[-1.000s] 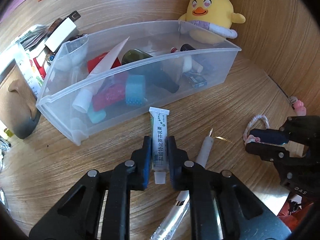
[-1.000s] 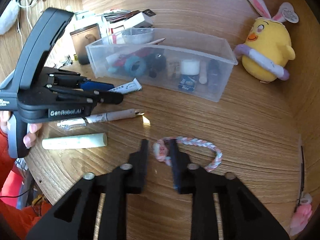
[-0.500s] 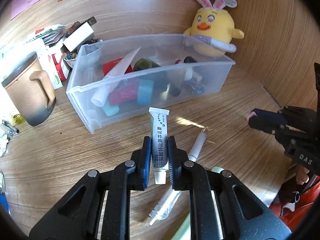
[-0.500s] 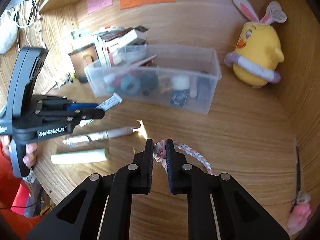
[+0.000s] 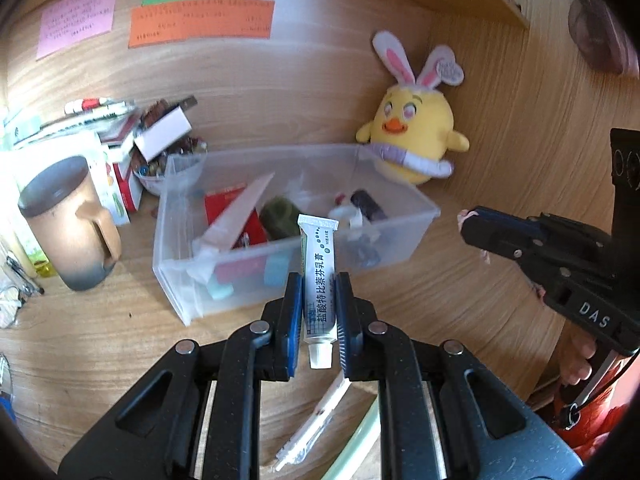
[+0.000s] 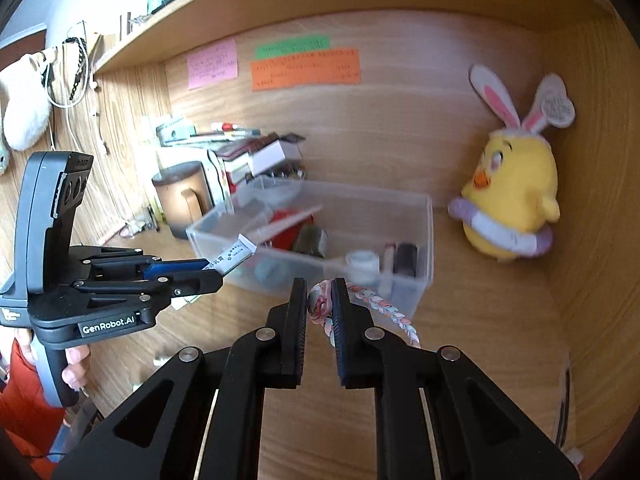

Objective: Organize objects
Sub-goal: 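Carry the toothpaste tube and pink bracelet over the clear box, then release the toothpaste tube and bracelet into the box, opening both tools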

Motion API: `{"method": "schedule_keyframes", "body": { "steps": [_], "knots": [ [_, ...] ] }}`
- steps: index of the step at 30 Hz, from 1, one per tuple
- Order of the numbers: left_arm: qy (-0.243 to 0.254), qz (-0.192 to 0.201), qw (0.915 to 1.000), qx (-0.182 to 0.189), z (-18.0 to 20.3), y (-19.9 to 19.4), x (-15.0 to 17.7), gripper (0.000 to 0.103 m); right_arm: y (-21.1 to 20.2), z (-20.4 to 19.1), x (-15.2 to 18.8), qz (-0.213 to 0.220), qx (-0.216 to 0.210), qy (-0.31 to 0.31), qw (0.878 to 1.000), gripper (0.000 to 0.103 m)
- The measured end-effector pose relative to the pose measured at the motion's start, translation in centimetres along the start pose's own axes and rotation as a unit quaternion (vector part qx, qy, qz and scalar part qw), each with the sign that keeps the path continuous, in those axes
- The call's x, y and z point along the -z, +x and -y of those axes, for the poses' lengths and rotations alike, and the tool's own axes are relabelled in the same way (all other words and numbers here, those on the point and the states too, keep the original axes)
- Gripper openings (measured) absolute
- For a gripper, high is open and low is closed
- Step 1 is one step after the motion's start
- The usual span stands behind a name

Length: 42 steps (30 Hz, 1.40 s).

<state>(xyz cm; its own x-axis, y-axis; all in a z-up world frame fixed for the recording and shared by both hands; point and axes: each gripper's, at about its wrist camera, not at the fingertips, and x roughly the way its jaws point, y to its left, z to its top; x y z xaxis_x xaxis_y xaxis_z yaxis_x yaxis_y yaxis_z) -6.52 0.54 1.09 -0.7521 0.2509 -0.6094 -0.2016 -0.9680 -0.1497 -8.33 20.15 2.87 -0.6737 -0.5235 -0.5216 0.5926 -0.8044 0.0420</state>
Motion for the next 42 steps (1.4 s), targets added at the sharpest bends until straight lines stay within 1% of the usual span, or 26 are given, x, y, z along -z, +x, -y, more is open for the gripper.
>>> {"method": "schedule_keyframes", "body": {
  "steps": [6,12,19,24,27,33,38,42],
  "knots": [
    [0.009,0.022,0.9995,-0.021,0.0,-0.6,-1.7,0.015,0.3,-1.3,-2.3,0.023,-0.008,-0.032,0.999,0.011],
    [0.008,0.029,0.9990,-0.035,-0.8,-0.6,-3.2,0.015,2.0,-1.8,-4.4,0.024,-0.013,-0.048,0.998,0.011],
    [0.007,0.030,0.9984,-0.047,-2.0,0.3,-5.2,0.015,4.4,-1.2,-6.3,0.018,0.011,-0.055,0.998,0.011],
    [0.002,0.021,0.9985,-0.050,-2.8,1.8,-6.2,0.015,6.5,0.0,-7.0,0.001,0.021,-0.045,0.999,0.011],
    [-0.003,0.007,0.9987,-0.051,-3.3,3.3,-6.6,0.015,8.3,0.5,-6.7,-0.019,0.021,-0.037,0.999,0.011],
    [-0.012,-0.018,0.9985,-0.051,-4.2,6.0,-6.6,0.015,11.1,1.2,-5.6,-0.053,0.026,-0.032,0.998,0.011],
    [-0.016,-0.039,0.9978,-0.051,-4.8,7.8,-6.0,0.015,13.3,1.4,-4.7,-0.087,0.021,-0.029,0.996,0.011],
    [-0.015,-0.045,0.9974,-0.054,-5.0,8.3,-5.8,0.015,14.5,1.3,-4.2,-0.103,0.028,-0.034,0.994,0.011]
  ]
}}
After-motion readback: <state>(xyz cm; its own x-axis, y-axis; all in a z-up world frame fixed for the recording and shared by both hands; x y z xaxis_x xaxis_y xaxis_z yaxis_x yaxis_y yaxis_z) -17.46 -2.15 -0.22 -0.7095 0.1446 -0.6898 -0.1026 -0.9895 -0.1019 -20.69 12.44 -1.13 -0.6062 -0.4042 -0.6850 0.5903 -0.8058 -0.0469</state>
